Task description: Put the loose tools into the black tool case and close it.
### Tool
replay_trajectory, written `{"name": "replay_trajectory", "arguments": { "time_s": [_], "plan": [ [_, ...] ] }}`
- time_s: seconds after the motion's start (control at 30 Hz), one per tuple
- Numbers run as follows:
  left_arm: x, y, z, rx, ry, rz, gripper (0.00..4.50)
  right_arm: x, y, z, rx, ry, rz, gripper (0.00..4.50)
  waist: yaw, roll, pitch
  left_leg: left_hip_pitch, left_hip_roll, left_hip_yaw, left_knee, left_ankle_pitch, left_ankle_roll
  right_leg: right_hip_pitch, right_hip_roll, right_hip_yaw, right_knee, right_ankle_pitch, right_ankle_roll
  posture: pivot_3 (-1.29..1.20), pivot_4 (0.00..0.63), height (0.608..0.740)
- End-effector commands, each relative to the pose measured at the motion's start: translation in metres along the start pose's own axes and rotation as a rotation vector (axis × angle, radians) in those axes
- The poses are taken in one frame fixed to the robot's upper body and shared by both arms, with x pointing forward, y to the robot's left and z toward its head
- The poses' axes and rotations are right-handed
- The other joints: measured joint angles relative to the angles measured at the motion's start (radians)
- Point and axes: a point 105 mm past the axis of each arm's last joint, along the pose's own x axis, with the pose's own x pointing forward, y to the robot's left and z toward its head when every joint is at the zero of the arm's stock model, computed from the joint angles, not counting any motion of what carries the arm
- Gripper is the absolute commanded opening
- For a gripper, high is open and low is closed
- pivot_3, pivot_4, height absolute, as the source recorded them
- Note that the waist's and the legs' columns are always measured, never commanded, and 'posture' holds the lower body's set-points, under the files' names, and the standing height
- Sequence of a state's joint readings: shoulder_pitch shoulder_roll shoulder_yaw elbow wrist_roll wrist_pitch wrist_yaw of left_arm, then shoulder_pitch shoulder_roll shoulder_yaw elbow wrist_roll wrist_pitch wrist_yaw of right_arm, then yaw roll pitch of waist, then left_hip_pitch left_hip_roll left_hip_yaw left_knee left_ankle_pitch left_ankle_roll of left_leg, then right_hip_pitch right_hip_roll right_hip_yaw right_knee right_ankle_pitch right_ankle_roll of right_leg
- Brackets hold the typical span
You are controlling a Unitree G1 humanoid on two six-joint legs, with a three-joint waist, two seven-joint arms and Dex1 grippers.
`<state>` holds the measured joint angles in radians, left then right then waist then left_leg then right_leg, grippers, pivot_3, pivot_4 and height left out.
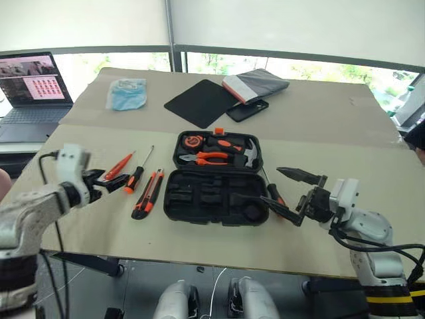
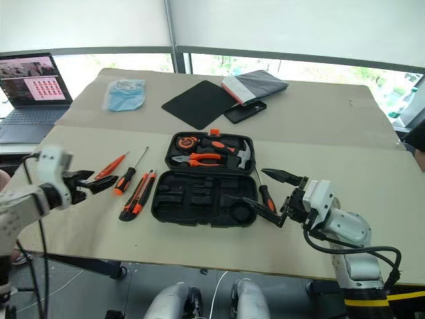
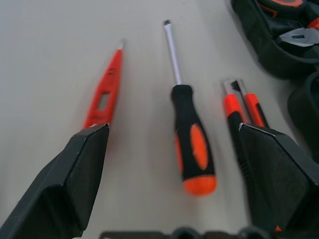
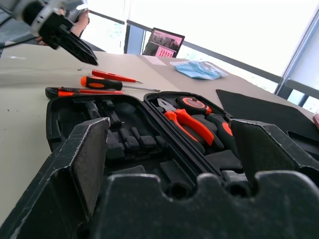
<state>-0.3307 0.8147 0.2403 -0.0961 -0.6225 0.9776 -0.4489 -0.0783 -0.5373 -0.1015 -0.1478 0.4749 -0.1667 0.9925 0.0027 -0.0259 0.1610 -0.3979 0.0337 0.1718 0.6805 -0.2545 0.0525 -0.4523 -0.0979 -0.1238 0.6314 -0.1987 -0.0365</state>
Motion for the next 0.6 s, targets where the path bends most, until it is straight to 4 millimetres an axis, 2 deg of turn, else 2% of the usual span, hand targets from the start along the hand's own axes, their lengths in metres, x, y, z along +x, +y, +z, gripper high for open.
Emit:
{"name": "replay_trajectory", "arguments": {
  "time_s": [0.03,0.13,0.23,0.47,0.5,0.6],
  "plan": [
    [0.013,-0.002,-0.003,0.022,0.054,0.012,4.49,0.001,-0.002,0.009,-0.048,-0.034,-0.007,4.45,-0.006,0.0,0.0,0.0,0.0,0.0,0.0,0.0,-0.001,0.0,0.0,0.0,0.0,0.0,0.0,0.0,0.15,0.74],
    [0.024,-0.005,-0.01,0.029,0.097,0.014,4.49,0.001,-0.002,0.009,-0.049,-0.037,-0.022,4.45,-0.008,0.0,0.0,0.001,0.001,0.0,0.0,0.001,-0.002,0.0,0.002,0.0,0.001,0.0,0.0,0.0,0.15,0.74],
    [0.029,0.001,-0.016,0.033,0.127,0.056,3.72,0.0,-0.001,0.009,-0.052,-0.036,-0.033,4.5,-0.006,0.0,0.0,0.001,0.001,0.0,0.0,0.001,-0.002,0.0,0.001,0.0,0.002,0.0,0.0,0.0,0.15,0.74],
    [0.025,0.01,-0.012,-0.003,0.069,0.085,0.97,-0.002,0.002,0.01,-0.056,-0.026,-0.052,4.5,-0.007,0.0,0.0,0.002,0.001,0.0,0.0,0.001,-0.002,0.0,0.0,0.001,0.003,0.0,-0.001,0.0,0.15,0.74],
    [0.025,0.01,-0.009,-0.006,0.045,0.078,0.83,-0.002,0.002,0.01,-0.056,-0.026,-0.053,4.5,-0.006,0.0,0.0,0.002,0.001,0.0,0.0,0.001,-0.002,0.0,0.0,0.001,0.003,0.0,-0.001,0.0,0.15,0.74],
    [0.024,0.008,-0.004,-0.023,-0.017,0.053,0.83,-0.001,0.001,0.01,-0.055,-0.025,-0.055,4.5,-0.006,0.0,0.0,0.002,0.001,0.0,0.0,0.001,-0.002,0.0,-0.001,0.001,0.002,0.0,-0.001,0.0,0.15,0.74]
  ]
}}
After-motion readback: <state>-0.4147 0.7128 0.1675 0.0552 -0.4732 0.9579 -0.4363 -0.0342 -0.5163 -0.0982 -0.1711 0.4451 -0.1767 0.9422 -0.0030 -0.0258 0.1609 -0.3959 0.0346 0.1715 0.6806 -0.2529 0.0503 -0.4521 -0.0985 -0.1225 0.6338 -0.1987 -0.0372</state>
